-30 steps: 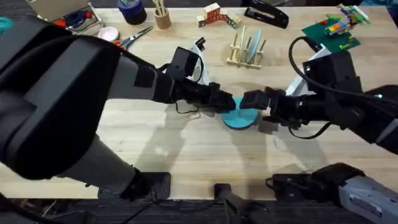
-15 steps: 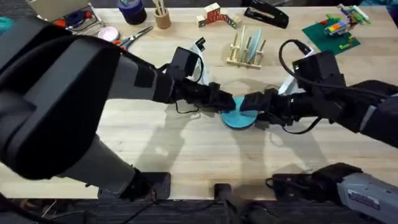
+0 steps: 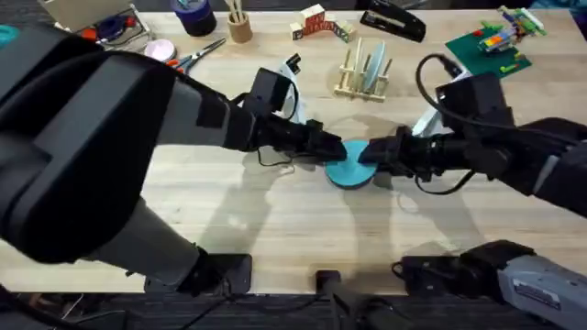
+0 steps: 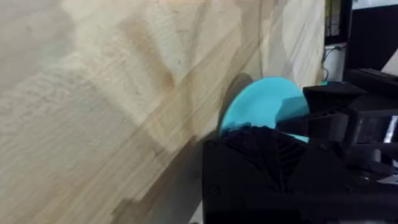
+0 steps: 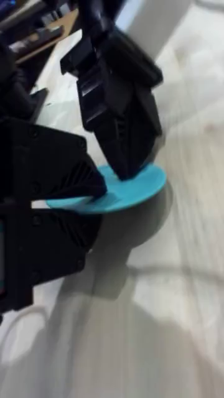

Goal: Pick up the plates from the table one by one and place each into a slot on the dish rack.

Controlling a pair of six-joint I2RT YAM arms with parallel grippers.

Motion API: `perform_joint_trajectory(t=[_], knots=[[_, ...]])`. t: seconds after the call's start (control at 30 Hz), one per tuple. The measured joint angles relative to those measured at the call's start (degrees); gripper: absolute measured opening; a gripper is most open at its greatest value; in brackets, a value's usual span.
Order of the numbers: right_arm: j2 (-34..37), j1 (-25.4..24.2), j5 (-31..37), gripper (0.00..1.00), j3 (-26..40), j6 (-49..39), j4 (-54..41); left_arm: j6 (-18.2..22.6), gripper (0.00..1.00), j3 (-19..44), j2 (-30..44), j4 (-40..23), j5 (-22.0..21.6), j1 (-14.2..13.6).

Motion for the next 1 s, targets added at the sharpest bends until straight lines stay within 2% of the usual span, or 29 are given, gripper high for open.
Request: perform_joint_trajectory(t=[0.47, 0.67, 0.83, 1.0], knots=[[-0.38, -0.09, -0.06, 0.037, 0.0, -0.16, 1.69, -1.33, 0.04, 0.09, 0.32, 0.17, 1.11, 1.11], [-1.92, 0.19, -0.02, 0.032, 0.12, -3.62, 1.74, -1.53, 0.04, 0.15, -0.13, -0.17, 0.8, 1.58], [-4.65, 0.24, 1.15, 0.032, 2.94, -5.38, -2.47, -1.49, 0.038, 0.07, -4.24, -1.78, -6.41, 1.45], [-6.21, 0.3, 4.21, 0.032, 9.26, -7.01, -12.44, -1.45, 0.038, 0.07, -13.13, -4.27, -14.3, 1.62]])
